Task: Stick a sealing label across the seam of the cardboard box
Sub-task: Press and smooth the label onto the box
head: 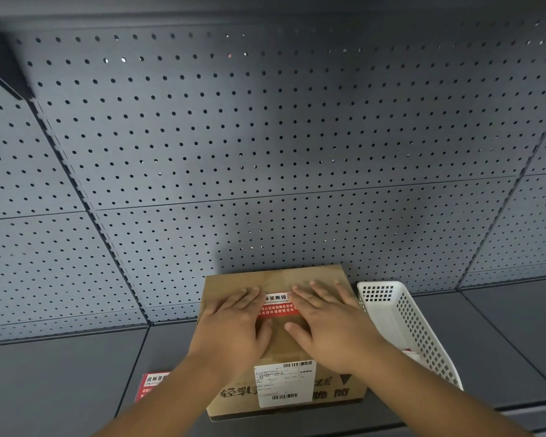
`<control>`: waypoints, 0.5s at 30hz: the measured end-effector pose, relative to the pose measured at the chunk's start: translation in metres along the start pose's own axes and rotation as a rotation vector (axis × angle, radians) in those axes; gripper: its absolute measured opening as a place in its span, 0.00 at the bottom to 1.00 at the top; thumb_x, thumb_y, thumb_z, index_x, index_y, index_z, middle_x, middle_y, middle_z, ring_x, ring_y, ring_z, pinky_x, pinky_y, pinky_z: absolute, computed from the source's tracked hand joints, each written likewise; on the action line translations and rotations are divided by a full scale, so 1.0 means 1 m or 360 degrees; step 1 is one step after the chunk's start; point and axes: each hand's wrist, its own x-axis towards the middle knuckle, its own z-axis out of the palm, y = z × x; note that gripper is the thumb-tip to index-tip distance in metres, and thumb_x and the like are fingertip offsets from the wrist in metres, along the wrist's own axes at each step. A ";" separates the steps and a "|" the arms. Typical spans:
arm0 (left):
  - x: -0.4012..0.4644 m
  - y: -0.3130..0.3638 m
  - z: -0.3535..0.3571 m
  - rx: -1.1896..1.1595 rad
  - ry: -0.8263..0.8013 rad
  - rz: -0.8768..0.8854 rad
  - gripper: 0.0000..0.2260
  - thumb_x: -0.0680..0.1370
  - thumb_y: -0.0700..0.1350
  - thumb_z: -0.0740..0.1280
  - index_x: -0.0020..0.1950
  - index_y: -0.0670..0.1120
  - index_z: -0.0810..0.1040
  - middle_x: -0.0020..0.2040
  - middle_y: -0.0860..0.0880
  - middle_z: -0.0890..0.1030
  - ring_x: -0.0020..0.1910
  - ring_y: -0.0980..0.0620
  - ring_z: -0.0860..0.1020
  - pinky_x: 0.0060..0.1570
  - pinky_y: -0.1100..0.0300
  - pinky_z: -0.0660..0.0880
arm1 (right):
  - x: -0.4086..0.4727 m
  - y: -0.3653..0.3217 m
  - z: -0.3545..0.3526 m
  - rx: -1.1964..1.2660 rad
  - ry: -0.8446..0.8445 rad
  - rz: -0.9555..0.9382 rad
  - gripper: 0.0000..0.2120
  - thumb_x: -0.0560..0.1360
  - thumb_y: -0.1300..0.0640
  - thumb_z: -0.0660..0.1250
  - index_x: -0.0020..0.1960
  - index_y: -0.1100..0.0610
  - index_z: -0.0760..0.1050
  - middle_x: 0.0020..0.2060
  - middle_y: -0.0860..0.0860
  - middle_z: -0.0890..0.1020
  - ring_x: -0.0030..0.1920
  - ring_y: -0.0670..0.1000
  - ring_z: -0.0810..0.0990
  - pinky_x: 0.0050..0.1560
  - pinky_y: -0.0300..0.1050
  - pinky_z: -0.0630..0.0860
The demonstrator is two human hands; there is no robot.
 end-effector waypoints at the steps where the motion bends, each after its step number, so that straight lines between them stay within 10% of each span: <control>1: -0.002 0.000 0.002 0.0019 0.0031 -0.0031 0.38 0.75 0.64 0.38 0.82 0.55 0.61 0.81 0.57 0.64 0.81 0.58 0.58 0.79 0.52 0.50 | -0.001 -0.001 0.002 -0.0013 0.0037 0.0021 0.36 0.80 0.30 0.38 0.83 0.47 0.48 0.83 0.42 0.51 0.82 0.47 0.42 0.80 0.59 0.36; 7: -0.009 0.000 0.004 -0.0022 0.0117 -0.0129 0.33 0.78 0.61 0.46 0.77 0.51 0.71 0.77 0.54 0.73 0.79 0.54 0.65 0.78 0.50 0.55 | -0.006 -0.007 0.008 -0.0094 0.0270 0.0105 0.37 0.81 0.33 0.40 0.81 0.54 0.59 0.81 0.49 0.64 0.82 0.52 0.51 0.81 0.61 0.44; 15: -0.014 -0.007 -0.002 -0.0119 -0.0123 0.0369 0.36 0.78 0.71 0.49 0.83 0.58 0.52 0.82 0.63 0.48 0.80 0.64 0.44 0.77 0.60 0.39 | -0.013 0.000 0.007 0.0061 0.0137 -0.0260 0.32 0.83 0.35 0.42 0.83 0.48 0.51 0.82 0.42 0.55 0.81 0.42 0.41 0.78 0.52 0.36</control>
